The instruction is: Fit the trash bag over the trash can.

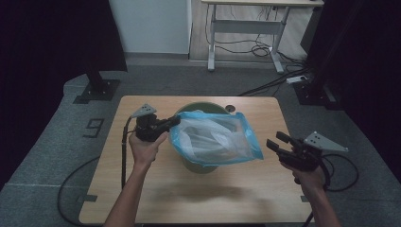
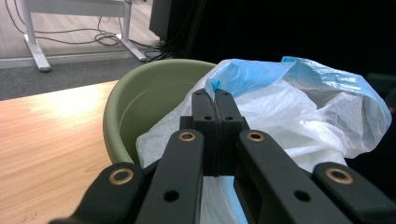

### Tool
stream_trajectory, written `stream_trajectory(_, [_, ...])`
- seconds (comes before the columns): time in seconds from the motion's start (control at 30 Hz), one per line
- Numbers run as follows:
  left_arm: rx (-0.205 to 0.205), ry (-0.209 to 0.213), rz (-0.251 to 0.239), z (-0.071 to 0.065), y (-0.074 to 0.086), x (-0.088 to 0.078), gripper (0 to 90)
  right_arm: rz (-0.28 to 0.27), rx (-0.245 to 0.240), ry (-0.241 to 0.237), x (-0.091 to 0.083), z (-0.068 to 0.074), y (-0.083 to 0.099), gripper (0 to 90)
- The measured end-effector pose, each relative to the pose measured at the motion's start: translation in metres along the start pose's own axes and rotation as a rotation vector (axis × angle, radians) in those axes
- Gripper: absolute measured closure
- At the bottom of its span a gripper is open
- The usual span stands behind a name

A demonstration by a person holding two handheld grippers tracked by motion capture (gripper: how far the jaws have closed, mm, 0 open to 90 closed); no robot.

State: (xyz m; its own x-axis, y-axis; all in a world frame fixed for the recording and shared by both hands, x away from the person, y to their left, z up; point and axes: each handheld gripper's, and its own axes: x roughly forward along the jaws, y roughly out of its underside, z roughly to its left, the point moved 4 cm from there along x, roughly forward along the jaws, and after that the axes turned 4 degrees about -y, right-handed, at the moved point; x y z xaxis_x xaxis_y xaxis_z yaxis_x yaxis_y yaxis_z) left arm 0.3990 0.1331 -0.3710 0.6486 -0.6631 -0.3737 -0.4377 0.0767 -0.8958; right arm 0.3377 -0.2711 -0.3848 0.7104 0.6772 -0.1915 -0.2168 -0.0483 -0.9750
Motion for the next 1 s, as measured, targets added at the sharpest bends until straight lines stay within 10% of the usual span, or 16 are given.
stream_trajectory(0.5, [0.028,0.000,0.018,-0.004,-0.001,0.002,89.3,0.104,-0.013,0.002,0.068,0.012,-0.025,45.4])
stream_trajectory(0.77, [0.032,-0.011,-0.008,-0.002,-0.002,-0.001,89.3,0.185,-0.021,-0.079,0.087,0.017,-0.010,75.9])
stream_trajectory(1.0, [0.037,-0.040,-0.033,0.006,-0.005,-0.006,89.3,0.232,-0.086,-0.025,0.098,0.013,0.000,88.2])
